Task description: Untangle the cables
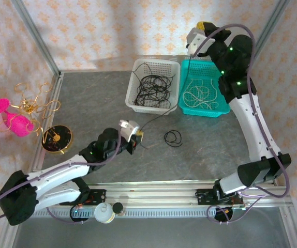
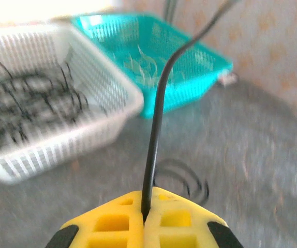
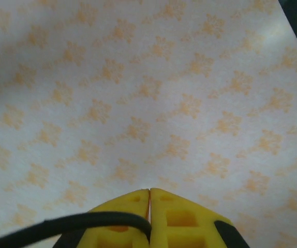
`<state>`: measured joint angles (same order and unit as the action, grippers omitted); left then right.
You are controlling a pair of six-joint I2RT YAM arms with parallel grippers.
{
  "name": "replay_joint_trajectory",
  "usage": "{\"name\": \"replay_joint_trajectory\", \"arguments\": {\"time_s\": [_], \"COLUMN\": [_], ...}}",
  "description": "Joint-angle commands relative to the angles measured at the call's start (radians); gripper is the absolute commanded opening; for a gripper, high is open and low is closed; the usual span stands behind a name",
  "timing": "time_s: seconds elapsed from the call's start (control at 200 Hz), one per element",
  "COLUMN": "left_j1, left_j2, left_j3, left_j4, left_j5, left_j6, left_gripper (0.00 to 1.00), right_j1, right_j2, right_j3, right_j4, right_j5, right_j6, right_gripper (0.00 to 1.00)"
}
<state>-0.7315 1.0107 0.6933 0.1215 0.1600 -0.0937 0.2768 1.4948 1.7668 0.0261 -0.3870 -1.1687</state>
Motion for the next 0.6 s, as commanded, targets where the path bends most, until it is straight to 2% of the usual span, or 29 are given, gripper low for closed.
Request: {"name": "replay_joint_trajectory", "arguments": {"time_s": [0.0, 0.105, 0.23, 0.415, 0.596], "left_j1": [0.010, 0.041, 0.088, 0.116, 0.118], "left_j2": [0.014, 0.078, 0.157, 0.220, 0.190], "left_j3": [0.205, 0.374, 0.533, 0.678, 0.698], "left_j4": [-0.242, -0.369, -0.508, -0.610, -0.645], "left_j5": [-0.115, -0.147, -0.239, -0.357, -0.383], "left_j6": [-0.033, -0.027, -0.004, 0.008, -0.001], "left_gripper": [0.00, 0.00, 0.00, 0.00, 0.00], "right_j1": [0.062, 0.083, 0.082, 0.069, 0.037], "right_j2": [0.035, 0.117, 0.302, 0.590, 0.803], "right_j3": [-0.052, -0.044, 0.131, 0.404, 0.567], "right_j4": [0.025, 0.023, -0.103, -0.228, -0.211], "right_j5": [0.078, 0.196, 0.295, 0.336, 0.311], "right_j6": [0.419, 0.672, 0.870, 0.991, 1.031], "right_gripper": [0.00, 0.00, 0.00, 0.00, 0.00]}}
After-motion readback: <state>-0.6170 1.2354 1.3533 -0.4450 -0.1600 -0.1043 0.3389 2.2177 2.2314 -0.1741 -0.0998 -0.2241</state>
